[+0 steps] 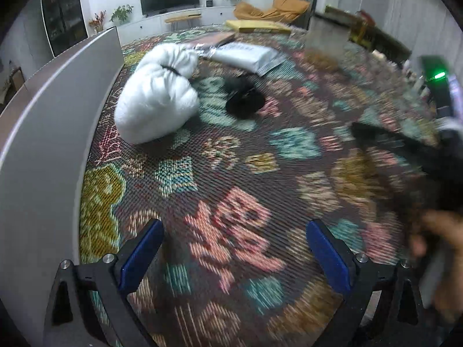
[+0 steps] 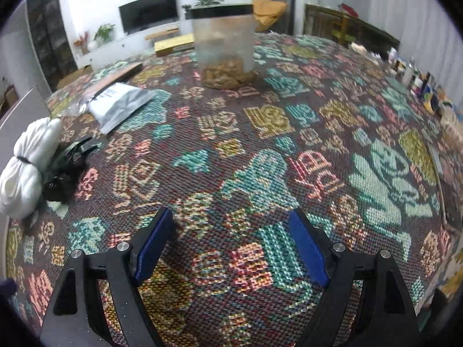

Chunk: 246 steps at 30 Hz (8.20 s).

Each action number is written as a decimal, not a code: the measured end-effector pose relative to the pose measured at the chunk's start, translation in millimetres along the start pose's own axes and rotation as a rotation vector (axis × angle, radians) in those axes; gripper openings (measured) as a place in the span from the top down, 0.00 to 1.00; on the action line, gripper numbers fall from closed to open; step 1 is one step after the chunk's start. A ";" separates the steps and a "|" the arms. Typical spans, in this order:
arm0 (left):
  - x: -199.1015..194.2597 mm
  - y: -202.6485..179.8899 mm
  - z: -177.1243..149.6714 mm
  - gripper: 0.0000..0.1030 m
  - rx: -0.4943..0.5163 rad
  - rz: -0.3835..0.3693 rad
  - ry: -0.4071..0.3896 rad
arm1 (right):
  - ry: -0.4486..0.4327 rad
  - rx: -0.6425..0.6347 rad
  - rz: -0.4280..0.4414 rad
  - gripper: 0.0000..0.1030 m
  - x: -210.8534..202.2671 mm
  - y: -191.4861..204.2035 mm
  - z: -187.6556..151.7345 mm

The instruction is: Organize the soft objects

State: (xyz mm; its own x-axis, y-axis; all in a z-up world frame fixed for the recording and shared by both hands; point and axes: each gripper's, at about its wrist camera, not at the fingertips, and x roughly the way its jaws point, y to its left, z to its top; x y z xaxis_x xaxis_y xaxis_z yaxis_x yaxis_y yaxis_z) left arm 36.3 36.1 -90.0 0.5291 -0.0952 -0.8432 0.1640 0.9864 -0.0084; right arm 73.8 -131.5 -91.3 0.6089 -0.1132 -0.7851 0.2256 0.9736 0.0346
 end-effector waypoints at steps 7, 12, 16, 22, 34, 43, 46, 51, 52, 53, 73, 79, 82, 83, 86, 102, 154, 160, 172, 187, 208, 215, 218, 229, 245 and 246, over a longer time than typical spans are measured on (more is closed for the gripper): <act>9.2 2.2 2.5 0.00 0.017 0.004 -0.064 | 0.007 -0.032 -0.021 0.13 -5.1 12.1 -4.1; 15.7 1.8 8.3 0.00 0.022 -0.003 -0.086 | 0.006 -0.036 -0.019 0.11 -4.9 11.9 -4.9; 15.2 1.7 6.8 0.00 0.020 0.000 -0.093 | 0.006 -0.037 -0.020 0.10 -4.8 12.4 -4.9; 13.4 1.5 3.6 0.00 0.018 0.001 -0.099 | 0.006 -0.036 -0.019 0.10 -4.8 12.6 -4.9; 13.8 1.6 3.7 0.00 0.019 0.001 -0.099 | 0.006 -0.036 -0.019 0.10 -4.5 13.0 -4.8; 13.8 1.4 3.6 0.00 0.019 0.001 -0.099 | 0.006 -0.037 -0.019 0.10 -4.3 13.0 -4.7; 13.8 1.3 3.5 0.00 0.019 0.001 -0.100 | 0.006 -0.037 -0.020 0.10 -4.3 13.0 -4.8; 13.8 1.3 3.5 0.00 0.019 0.001 -0.100 | 0.006 -0.037 -0.020 0.10 -4.5 12.9 -4.7; 13.8 1.3 3.4 0.00 0.018 0.002 -0.101 | 0.006 -0.037 -0.020 0.10 -4.3 13.0 -4.8; 13.8 1.3 3.4 0.00 0.018 0.002 -0.101 | 0.006 -0.037 -0.020 0.10 -4.4 13.0 -4.7; -39.4 28.8 72.1 0.00 -0.134 0.072 -0.156 | 0.006 -0.038 -0.019 0.09 -4.0 13.3 -4.6; 22.6 50.1 125.1 0.00 -0.215 0.226 -0.028 | 0.006 -0.037 -0.019 0.09 -4.0 13.2 -4.5; 62.5 57.8 135.0 0.00 -0.194 0.301 0.059 | 0.006 -0.038 -0.019 0.09 -4.1 13.2 -4.5; 75.1 63.9 136.6 0.02 -0.201 0.307 0.096 | 0.006 -0.038 -0.019 0.09 -4.0 13.2 -4.5; 80.1 73.8 129.4 0.48 -0.274 0.164 0.088 | 0.006 -0.038 -0.019 0.09 -4.0 13.3 -4.6; 30.7 42.5 96.5 0.49 -0.202 0.024 0.025 | 0.002 -0.032 -0.008 0.09 -2.8 12.1 -3.1; 56.3 48.3 59.9 0.00 -0.146 0.108 -0.053 | 0.002 -0.038 -0.011 0.09 -1.5 12.7 -3.2; 56.3 48.2 60.0 0.00 -0.146 0.109 -0.053 | 0.002 -0.039 -0.011 0.09 -1.6 12.7 -3.1; 56.3 48.2 60.1 0.00 -0.147 0.109 -0.053 | 0.002 -0.039 -0.011 0.09 -1.7 12.8 -3.0; 56.4 48.1 60.0 0.00 -0.147 0.109 -0.054 | 0.003 -0.040 -0.010 0.09 -1.7 12.8 -2.9; 51.7 48.2 70.1 0.00 -0.119 0.098 0.045 | 0.048 -0.418 0.254 0.13 -15.2 83.3 31.4; 53.3 46.9 82.2 0.17 -0.095 0.084 0.058 | 0.143 -0.383 0.281 0.62 14.0 58.9 46.7; 58.0 45.1 84.7 0.36 -0.089 0.075 0.056 | 0.106 -0.271 0.253 0.62 19.1 3.1 69.8; 46.2 49.8 98.1 0.55 -0.155 0.029 0.019 | 0.110 -0.025 0.144 0.62 121.8 -130.5 183.7; -18.6 77.7 126.3 0.55 -0.303 -0.123 -0.092 | -0.051 -0.137 0.070 0.62 50.5 -88.7 269.6; -31.3 83.0 127.1 0.55 -0.311 -0.135 -0.114 | -0.077 -0.163 0.094 0.62 29.8 -74.4 271.7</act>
State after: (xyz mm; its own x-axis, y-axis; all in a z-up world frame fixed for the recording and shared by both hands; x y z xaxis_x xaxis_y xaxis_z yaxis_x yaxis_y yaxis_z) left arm 139.2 104.0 4.0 0.6121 -0.2241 -0.7584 -0.0138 0.9558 -0.2936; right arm 281.8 -261.1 50.8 0.6790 -0.0294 -0.7335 0.0433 0.9991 0.0001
